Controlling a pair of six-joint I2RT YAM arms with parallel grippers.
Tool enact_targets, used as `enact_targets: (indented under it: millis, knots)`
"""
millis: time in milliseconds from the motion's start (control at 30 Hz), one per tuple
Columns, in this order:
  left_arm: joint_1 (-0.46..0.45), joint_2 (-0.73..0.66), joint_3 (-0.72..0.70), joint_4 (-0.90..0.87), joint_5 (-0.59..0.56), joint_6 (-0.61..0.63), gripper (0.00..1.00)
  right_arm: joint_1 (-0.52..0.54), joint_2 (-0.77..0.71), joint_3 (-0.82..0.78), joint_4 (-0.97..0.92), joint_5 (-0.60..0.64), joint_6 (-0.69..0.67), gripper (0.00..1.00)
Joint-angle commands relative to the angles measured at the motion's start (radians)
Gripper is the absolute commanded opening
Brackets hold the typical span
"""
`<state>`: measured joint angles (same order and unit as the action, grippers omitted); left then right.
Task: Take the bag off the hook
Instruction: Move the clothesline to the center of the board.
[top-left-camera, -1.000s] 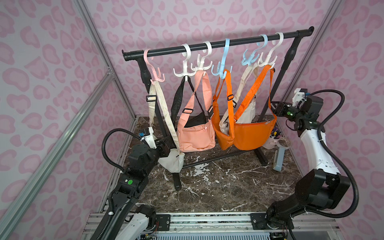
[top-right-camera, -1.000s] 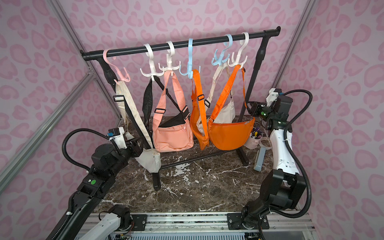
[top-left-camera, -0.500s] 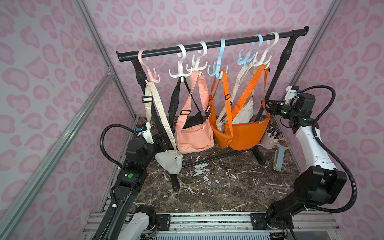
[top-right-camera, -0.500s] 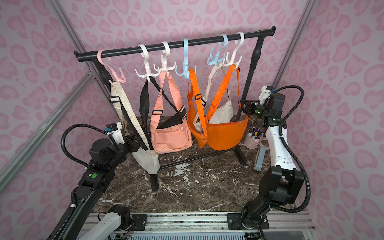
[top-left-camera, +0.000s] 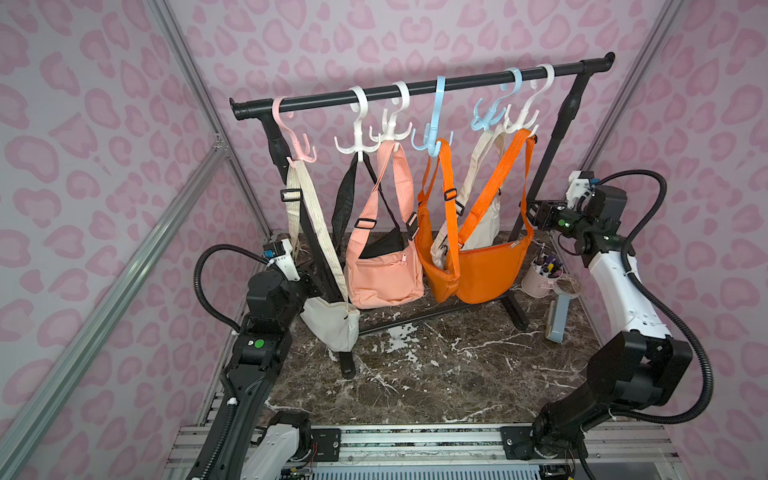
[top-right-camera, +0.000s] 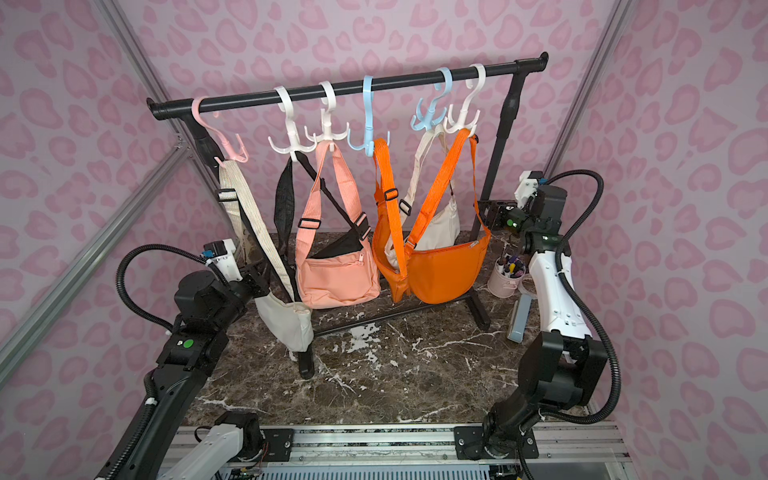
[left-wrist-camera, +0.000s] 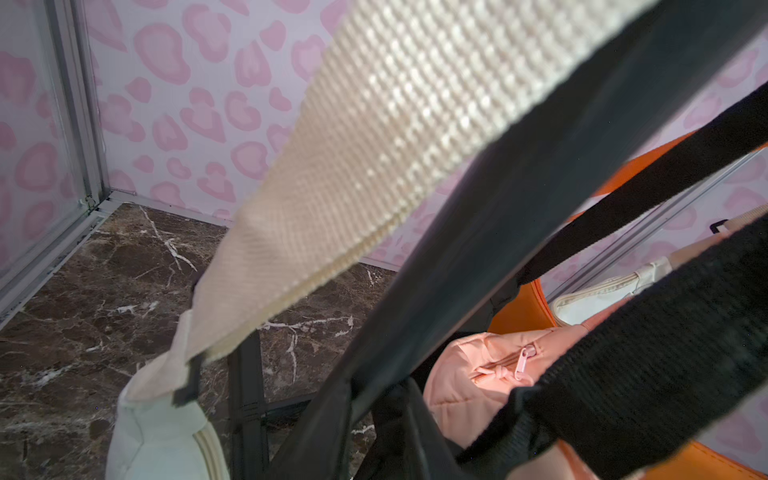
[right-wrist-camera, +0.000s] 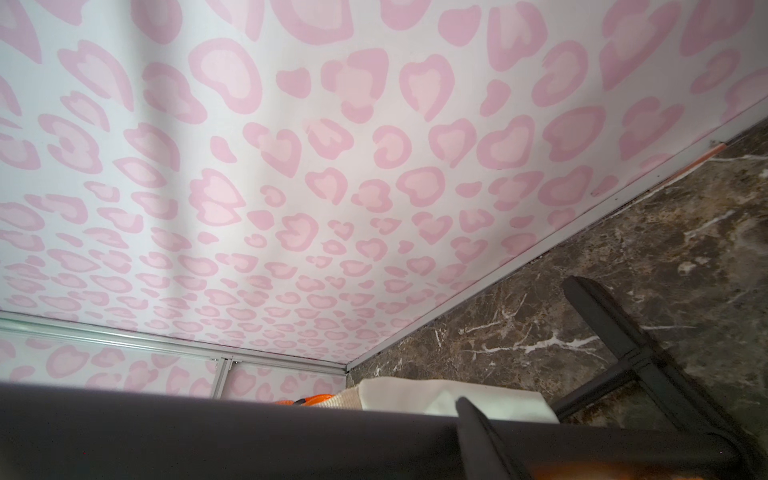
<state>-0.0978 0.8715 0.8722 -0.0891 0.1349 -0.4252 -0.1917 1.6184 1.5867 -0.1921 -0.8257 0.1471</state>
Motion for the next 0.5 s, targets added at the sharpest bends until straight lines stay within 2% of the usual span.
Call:
enact_targets:
  millis: [0,467]
  knots:
    - [0.011,0.018,0.019,0.070,0.020,0.011,0.23,0.016,0.007,0.010,0.012,-0.042,-0.018,0.43]
    - [0.123,0.184,0.130,0.113,0.093,0.037,0.20,0.084,0.040,0.050,-0.007,0.000,-0.015,0.41]
